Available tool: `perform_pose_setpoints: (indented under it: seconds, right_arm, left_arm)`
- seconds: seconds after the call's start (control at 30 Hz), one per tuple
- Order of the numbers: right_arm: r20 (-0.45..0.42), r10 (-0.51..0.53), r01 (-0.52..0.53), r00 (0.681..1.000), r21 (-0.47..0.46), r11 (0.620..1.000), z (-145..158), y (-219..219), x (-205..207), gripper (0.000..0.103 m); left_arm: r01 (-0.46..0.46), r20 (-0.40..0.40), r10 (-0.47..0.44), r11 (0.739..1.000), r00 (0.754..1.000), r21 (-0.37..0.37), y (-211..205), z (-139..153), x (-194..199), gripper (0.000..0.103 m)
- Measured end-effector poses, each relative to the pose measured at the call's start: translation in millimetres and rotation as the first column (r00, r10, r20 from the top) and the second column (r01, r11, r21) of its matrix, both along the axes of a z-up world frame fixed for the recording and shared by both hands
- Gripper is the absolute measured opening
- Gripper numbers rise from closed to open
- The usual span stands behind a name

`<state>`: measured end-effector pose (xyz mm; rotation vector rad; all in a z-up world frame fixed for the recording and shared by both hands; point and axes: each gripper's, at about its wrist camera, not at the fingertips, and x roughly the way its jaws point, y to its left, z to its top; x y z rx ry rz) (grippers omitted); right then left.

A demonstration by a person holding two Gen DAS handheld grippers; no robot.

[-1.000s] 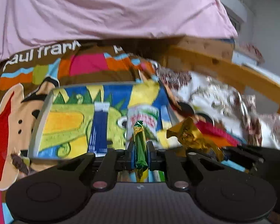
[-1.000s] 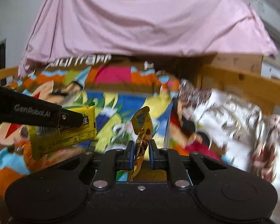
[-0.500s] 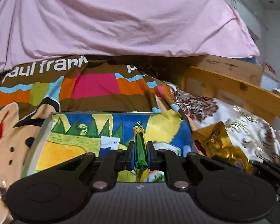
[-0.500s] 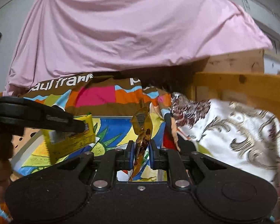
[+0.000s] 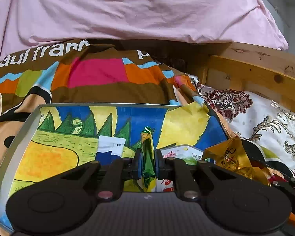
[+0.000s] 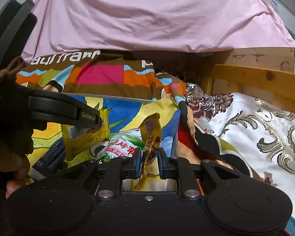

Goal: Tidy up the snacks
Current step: 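Lower the gold bag into the tray with the right tool while the left tool lowers the yellow-green packet there, then open both tools and lift them away from the tray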

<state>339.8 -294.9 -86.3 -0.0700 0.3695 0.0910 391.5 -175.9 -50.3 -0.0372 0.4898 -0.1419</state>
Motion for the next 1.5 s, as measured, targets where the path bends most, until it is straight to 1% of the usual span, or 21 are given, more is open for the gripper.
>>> perform_pose_setpoints:
  seconds: [0.07, 0.13, 0.17, 0.23, 0.3, 0.4, 0.43, 0.47, 0.5, 0.57, 0.6, 0.67, 0.7, 0.77, 0.83, 0.9, 1.03, 1.1, 1.27, 1.43, 1.5]
  right_arm:
    - [-0.012, 0.001, -0.001, 1.000, 0.006, 1.000, -0.2, -1.1, 1.1, 0.025]
    - [-0.016, 0.002, -0.002, 1.000, 0.016, 1.000, 0.5, -2.7, 0.6, 0.026]
    - [-0.021, 0.002, -0.001, 1.000, 0.021, 1.000, 0.7, -3.3, 0.9, 0.030]
    - [-0.027, -0.004, 0.005, 1.000, 0.026, 1.000, 1.3, -4.6, -0.8, 0.035]
    - [-0.031, -0.012, 0.013, 0.999, 0.035, 0.999, 2.8, -7.2, -2.5, 0.037]
    - [-0.025, -0.033, 0.034, 0.999, 0.043, 0.998, 7.0, -11.4, -6.8, 0.044]
    - [-0.021, -0.038, 0.039, 0.999, 0.048, 0.998, 9.1, -13.3, -8.7, 0.050]
    - [-0.017, -0.044, 0.045, 0.999, 0.053, 0.998, 11.4, -15.2, -10.8, 0.057]
    - [-0.012, -0.052, 0.053, 0.999, 0.059, 0.997, 14.4, -17.2, -13.2, 0.061]
    - [0.007, -0.065, 0.064, 0.998, 0.078, 0.995, 22.9, -22.2, -20.3, 0.070]
    - [0.017, -0.071, 0.070, 0.997, 0.086, 0.994, 27.1, -24.6, -23.7, 0.073]
    - [0.045, -0.086, 0.081, 0.995, 0.107, 0.991, 38.6, -30.1, -34.2, 0.084]
    - [0.057, -0.092, 0.085, 0.994, 0.117, 0.990, 43.7, -32.1, -38.6, 0.087]
    - [0.089, -0.103, 0.090, 0.991, 0.140, 0.986, 56.0, -37.3, -51.4, 0.097]
    - [0.123, -0.112, 0.092, 0.986, 0.159, 0.983, 68.9, -42.1, -63.4, 0.102]
    - [0.163, -0.115, 0.086, 0.980, 0.176, 0.981, 81.7, -45.9, -77.2, 0.102]
    - [0.198, -0.138, 0.100, 0.970, 0.194, 0.976, 100.0, -49.5, -101.9, 0.102]
    - [0.206, -0.162, 0.119, 0.965, 0.208, 0.971, 104.9, -50.9, -115.6, 0.102]
    - [0.222, -0.170, 0.125, 0.960, 0.205, 0.971, 110.1, -46.6, -149.1, 0.102]
    - [0.237, -0.150, 0.106, 0.960, 0.187, 0.977, 114.9, -34.6, -178.9, 0.102]
    - [0.264, -0.143, 0.098, 0.954, 0.177, 0.979, 116.2, -28.7, -193.3, 0.102]
  left_arm:
    - [0.002, -0.010, -0.002, 1.000, 1.000, -0.002, 1.4, -0.4, -0.8, 0.013]
    - [-0.005, -0.019, 0.005, 1.000, 1.000, -0.007, 2.8, -0.9, -1.1, 0.014]
    - [-0.009, -0.021, 0.009, 1.000, 1.000, -0.011, 4.2, -1.1, -2.2, 0.015]
    - [-0.016, -0.029, 0.015, 1.000, 0.999, -0.020, 7.1, -0.4, -2.7, 0.026]
    - [-0.027, -0.036, 0.026, 0.999, 0.999, -0.031, 10.6, 1.1, -4.6, 0.043]
    - [-0.043, -0.031, 0.041, 0.998, 0.999, -0.037, 16.4, 5.4, -9.5, 0.052]
    - [-0.045, -0.030, 0.044, 0.998, 0.999, -0.037, 18.1, 7.4, -11.5, 0.055]
    - [-0.050, -0.025, 0.049, 0.998, 0.998, -0.036, 20.1, 10.0, -14.4, 0.061]
    - [-0.055, -0.019, 0.054, 0.998, 0.998, -0.035, 21.7, 12.5, -16.7, 0.070]
    - [-0.075, 0.001, 0.075, 0.997, 0.997, -0.035, 25.8, 19.6, -24.2, 0.083]
    - [-0.087, 0.013, 0.087, 0.996, 0.996, -0.037, 27.7, 23.4, -28.1, 0.088]
    - [-0.104, 0.029, 0.106, 0.993, 0.994, -0.045, 32.2, 32.0, -35.8, 0.095]
    - [-0.113, 0.037, 0.115, 0.992, 0.993, -0.053, 35.2, 37.0, -39.6, 0.099]
    - [-0.134, 0.060, 0.138, 0.989, 0.989, -0.062, 40.1, 46.9, -50.0, 0.102]
    - [-0.146, 0.069, 0.150, 0.987, 0.986, -0.063, 44.9, 57.1, -58.8, 0.102]
    - [-0.158, 0.081, 0.163, 0.985, 0.983, -0.062, 49.2, 68.1, -69.5, 0.102]
    - [-0.171, 0.117, 0.178, 0.983, 0.977, -0.064, 58.8, 88.5, -96.5, 0.103]
    - [-0.193, 0.148, 0.199, 0.980, 0.969, -0.054, 63.2, 97.5, -114.3, 0.103]
    - [-0.251, 0.217, 0.252, 0.967, 0.943, -0.034, 70.3, 114.9, -160.2, 0.103]
    - [-0.256, 0.227, 0.255, 0.966, 0.940, -0.030, 77.2, 124.5, -196.0, 0.103]
    - [-0.253, 0.221, 0.252, 0.967, 0.942, -0.028, 80.6, 124.7, -208.1, 0.103]
